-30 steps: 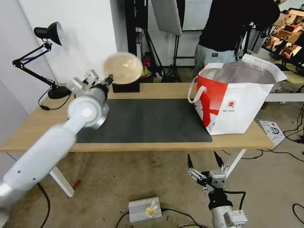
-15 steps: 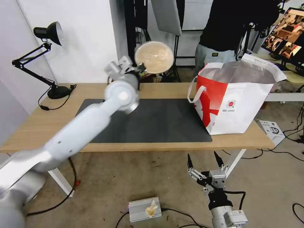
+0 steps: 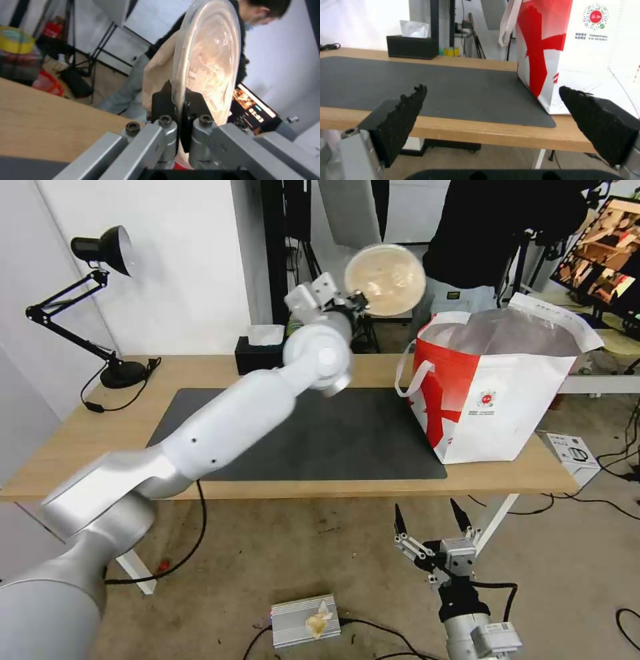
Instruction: Pick up the trash from the table and place it into the takeout bag.
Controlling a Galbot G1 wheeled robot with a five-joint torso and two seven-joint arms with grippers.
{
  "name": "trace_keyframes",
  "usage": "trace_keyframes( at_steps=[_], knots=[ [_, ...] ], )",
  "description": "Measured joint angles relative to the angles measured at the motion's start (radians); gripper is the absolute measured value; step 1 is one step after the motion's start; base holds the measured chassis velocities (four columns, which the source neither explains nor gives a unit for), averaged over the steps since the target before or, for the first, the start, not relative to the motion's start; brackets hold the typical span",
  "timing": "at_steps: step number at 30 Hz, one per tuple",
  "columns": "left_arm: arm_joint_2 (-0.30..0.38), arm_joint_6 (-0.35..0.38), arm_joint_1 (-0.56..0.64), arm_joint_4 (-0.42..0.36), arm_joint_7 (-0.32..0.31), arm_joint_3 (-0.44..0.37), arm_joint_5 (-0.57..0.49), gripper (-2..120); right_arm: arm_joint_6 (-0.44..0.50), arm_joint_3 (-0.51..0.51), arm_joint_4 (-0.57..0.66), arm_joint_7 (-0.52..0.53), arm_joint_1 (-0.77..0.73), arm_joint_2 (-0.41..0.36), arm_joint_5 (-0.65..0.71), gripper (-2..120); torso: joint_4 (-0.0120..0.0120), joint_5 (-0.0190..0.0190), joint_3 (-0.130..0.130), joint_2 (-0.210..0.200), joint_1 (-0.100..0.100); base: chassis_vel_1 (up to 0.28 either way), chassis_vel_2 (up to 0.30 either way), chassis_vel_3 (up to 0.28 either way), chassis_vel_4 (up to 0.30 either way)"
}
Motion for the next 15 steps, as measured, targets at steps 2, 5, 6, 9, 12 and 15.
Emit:
trace_keyframes(
  at_steps=[2, 5, 6, 9, 12, 15],
  knots=[
    [-0.003, -0.003, -0.009, 0.005, 0.009, 0.013, 0.000, 0, 0.000, 0.000, 0.000, 0.000, 0.000, 0.000, 0.000, 100, 0.0002, 0.0000, 0.000, 0.000, 0.000, 0.000, 0.000, 0.000, 0.000],
    [-0.008, -0.024, -0.035, 0.020, 0.050, 0.047, 0.000, 0, 0.000, 0.000, 0.000, 0.000, 0.000, 0.000, 0.000, 100, 0.0001, -0.0001, 0.000, 0.000, 0.000, 0.000, 0.000, 0.000, 0.000],
    [-0.008, -0.028, -0.040, 0.023, 0.063, 0.053, -0.001, 0, 0.000, 0.000, 0.000, 0.000, 0.000, 0.000, 0.000, 100, 0.0002, -0.0001, 0.000, 0.000, 0.000, 0.000, 0.000, 0.000, 0.000],
    [-0.012, -0.038, -0.050, 0.033, 0.117, 0.076, -0.003, 0, 0.000, 0.000, 0.000, 0.000, 0.000, 0.000, 0.000, 100, 0.0002, -0.0002, 0.000, 0.000, 0.000, 0.000, 0.000, 0.000, 0.000],
    [-0.017, -0.044, -0.054, 0.041, 0.145, 0.099, -0.001, 0, 0.000, 0.000, 0.000, 0.000, 0.000, 0.000, 0.000, 100, 0.0002, -0.0002, 0.000, 0.000, 0.000, 0.000, 0.000, 0.000, 0.000],
    [-0.020, -0.041, -0.056, 0.041, 0.164, 0.124, -0.006, 0, 0.000, 0.000, 0.000, 0.000, 0.000, 0.000, 0.000, 100, 0.0003, -0.0002, 0.000, 0.000, 0.000, 0.000, 0.000, 0.000, 0.000]
  ],
)
